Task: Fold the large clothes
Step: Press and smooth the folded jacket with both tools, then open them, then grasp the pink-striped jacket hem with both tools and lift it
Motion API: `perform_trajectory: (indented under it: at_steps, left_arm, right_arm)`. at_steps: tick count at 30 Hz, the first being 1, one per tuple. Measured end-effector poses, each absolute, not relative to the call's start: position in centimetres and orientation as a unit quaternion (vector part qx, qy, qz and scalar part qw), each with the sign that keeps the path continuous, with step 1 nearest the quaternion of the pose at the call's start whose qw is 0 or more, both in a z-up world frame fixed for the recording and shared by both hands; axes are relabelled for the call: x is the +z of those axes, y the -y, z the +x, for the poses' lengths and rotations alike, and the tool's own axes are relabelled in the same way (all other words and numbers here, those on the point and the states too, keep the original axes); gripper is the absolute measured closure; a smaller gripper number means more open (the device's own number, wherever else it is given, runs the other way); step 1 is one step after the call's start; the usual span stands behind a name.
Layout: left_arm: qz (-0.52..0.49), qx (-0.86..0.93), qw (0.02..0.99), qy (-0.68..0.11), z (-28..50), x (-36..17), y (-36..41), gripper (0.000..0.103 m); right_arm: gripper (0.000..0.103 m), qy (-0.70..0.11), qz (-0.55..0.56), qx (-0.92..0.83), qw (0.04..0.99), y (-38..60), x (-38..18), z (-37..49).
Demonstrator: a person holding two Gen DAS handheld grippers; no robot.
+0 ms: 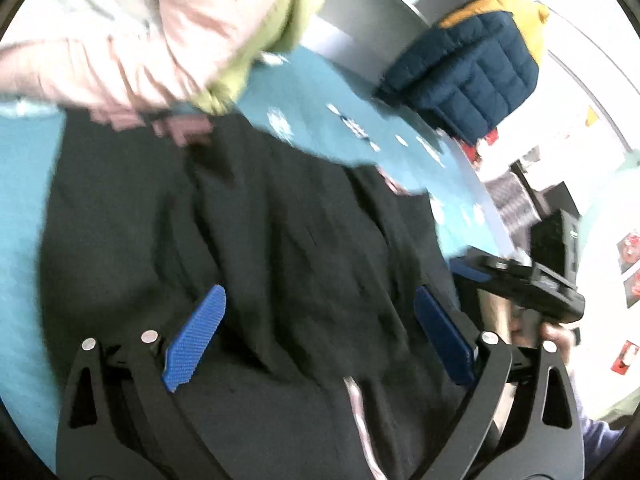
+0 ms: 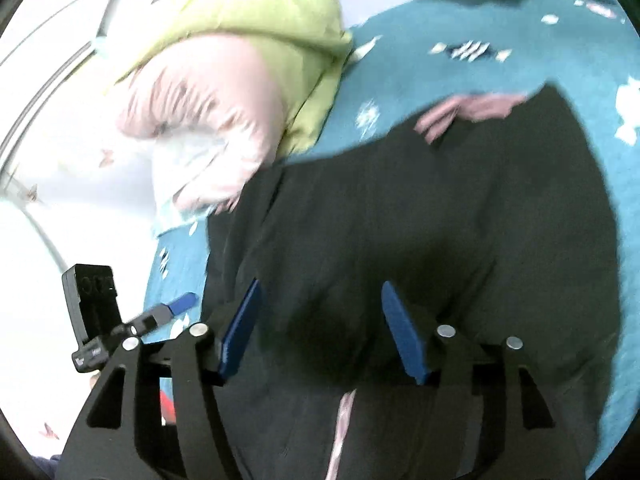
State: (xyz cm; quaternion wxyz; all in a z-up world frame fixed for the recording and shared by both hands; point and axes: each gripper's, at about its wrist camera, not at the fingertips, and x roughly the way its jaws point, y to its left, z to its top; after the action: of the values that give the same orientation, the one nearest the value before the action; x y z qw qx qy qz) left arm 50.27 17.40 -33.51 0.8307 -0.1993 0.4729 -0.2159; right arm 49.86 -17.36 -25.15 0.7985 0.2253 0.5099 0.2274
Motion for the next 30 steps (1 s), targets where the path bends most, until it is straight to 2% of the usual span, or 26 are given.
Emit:
perform_trajectory:
  at_steps: [5,9,12,19,23,28,30]
  left_arm:
    - [-0.196,-0.142,0.846,-0.475,59.6,-33.0,-20.2,0.008]
    - [-0.284,-0.055,0.806,-0.516,67.2,-35.8,-22.2,0.008]
    - [-0.299,-0.03,0.773,-0.559,70.7,-38.3,-22.0,0.008]
    - [-0.245,-0.006,0.725,-0.643,74.0,-43.1,-20.0,0.008]
    - [-0.25,0.006,0.713,-0.655,75.0,-45.0,-20.0,0.008]
    - [-0.169,-0.005,0.702,-0.691,75.4,-46.8,-18.1,0.008]
    - [-0.162,0.0,0.704,-0.691,75.4,-46.8,-17.9,0.01]
  right_arm:
    - [0.033,-0.555,0.2,0.138,0.795,19.4,-24.9,58.2]
    - [0.03,-0.594,0.273,0.054,0.755,22.0,-27.2,64.9]
    - [0.03,-0.627,0.302,0.027,0.718,21.9,-29.8,68.5]
    - [0.03,-0.686,0.282,-0.064,0.667,21.1,-35.4,72.1]
    - [0.028,-0.696,0.29,-0.072,0.653,21.3,-37.4,72.6]
    - [0.028,-0.699,0.274,-0.063,0.657,20.9,-39.4,72.7]
    - [0.033,-0.697,0.267,-0.06,0.663,21.0,-39.4,72.5]
